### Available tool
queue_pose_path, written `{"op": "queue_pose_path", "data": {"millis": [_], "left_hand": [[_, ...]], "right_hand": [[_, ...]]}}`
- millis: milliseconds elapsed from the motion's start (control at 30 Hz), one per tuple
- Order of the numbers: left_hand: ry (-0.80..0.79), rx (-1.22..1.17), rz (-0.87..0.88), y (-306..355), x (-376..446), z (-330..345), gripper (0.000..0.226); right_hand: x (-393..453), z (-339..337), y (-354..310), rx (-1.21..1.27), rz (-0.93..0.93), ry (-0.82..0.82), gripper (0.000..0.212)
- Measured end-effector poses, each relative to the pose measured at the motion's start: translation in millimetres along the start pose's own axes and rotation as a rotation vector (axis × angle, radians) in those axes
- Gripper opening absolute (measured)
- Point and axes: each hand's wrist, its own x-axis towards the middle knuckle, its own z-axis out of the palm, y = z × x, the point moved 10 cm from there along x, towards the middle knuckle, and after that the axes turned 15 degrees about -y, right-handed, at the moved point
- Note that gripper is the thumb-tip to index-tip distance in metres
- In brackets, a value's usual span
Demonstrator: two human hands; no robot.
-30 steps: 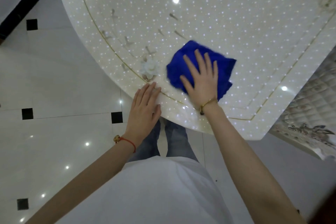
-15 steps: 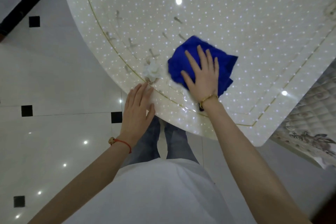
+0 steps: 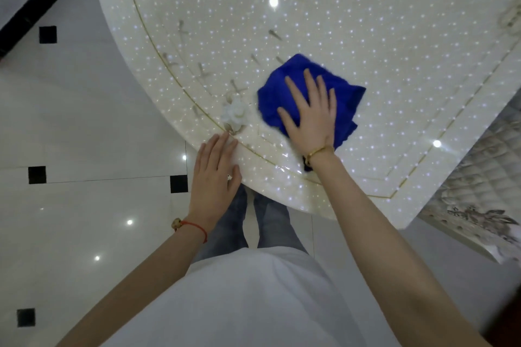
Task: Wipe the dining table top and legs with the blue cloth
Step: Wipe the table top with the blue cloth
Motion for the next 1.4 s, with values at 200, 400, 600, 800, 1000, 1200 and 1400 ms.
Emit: {"op": "queue_pose_path", "data": {"millis": [200,400,600,800,1000,1200,1400], "left_hand": [[-0.043,0.057,0.004,-7,0,2,0.050],[-0.035,0.054,0.001,-7,0,1,0.049],[-0.041,0.059,0.010,-7,0,0,0.050],[-0.040,0.082,0.009,-11,1,1,0.049],[-0.028,0.098,0.011,-10,2,0,0.049],[-0.046,0.091,0.020,-12,3,2,0.051],[-0.021,0.078,0.015,-10,1,-1,0.051]], "right_hand": [[-98,38,-5,-0.115,-0.310,-0.135,0.058],[-20,-4,43,0.037,0.038,0.011,0.057],[-38,19,-28,-0.067,-0.174,-0.036,0.058],[-69,18,30,-0.006,-0.142,-0.060,0.056],[0,-6,15,0.027,0.074,0.053,0.057],[-83,37,-25,-0.117,-0.312,-0.121,0.056],[-2,-11,30,0.032,-0.011,0.017,0.054]]}}
